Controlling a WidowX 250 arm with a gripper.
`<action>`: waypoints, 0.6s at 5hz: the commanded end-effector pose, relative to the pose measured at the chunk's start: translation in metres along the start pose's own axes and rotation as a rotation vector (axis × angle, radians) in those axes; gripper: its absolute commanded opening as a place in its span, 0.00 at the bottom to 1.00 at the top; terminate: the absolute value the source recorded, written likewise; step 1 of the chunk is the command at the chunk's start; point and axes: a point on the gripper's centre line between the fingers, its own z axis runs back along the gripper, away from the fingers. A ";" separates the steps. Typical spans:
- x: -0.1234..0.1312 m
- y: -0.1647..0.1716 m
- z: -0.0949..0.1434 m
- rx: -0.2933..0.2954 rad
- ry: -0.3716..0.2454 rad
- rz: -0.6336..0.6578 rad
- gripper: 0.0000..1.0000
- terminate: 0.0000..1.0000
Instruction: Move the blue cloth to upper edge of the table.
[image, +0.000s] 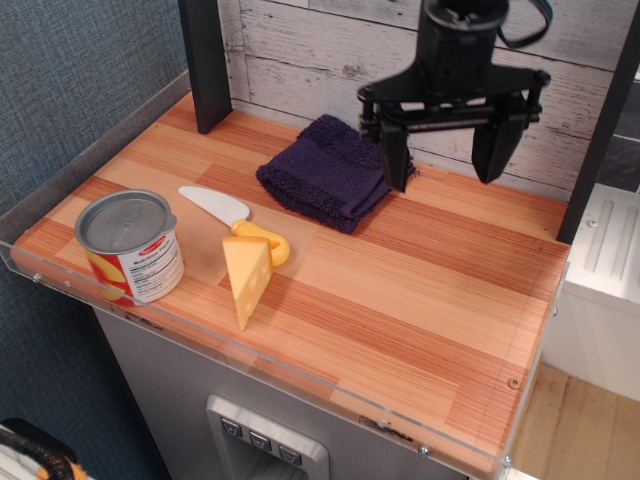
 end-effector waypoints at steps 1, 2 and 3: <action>-0.051 -0.008 0.012 -0.053 -0.009 -0.186 1.00 0.00; -0.073 -0.018 0.009 -0.078 0.011 -0.276 1.00 0.00; -0.073 -0.018 0.009 -0.078 0.011 -0.276 1.00 0.00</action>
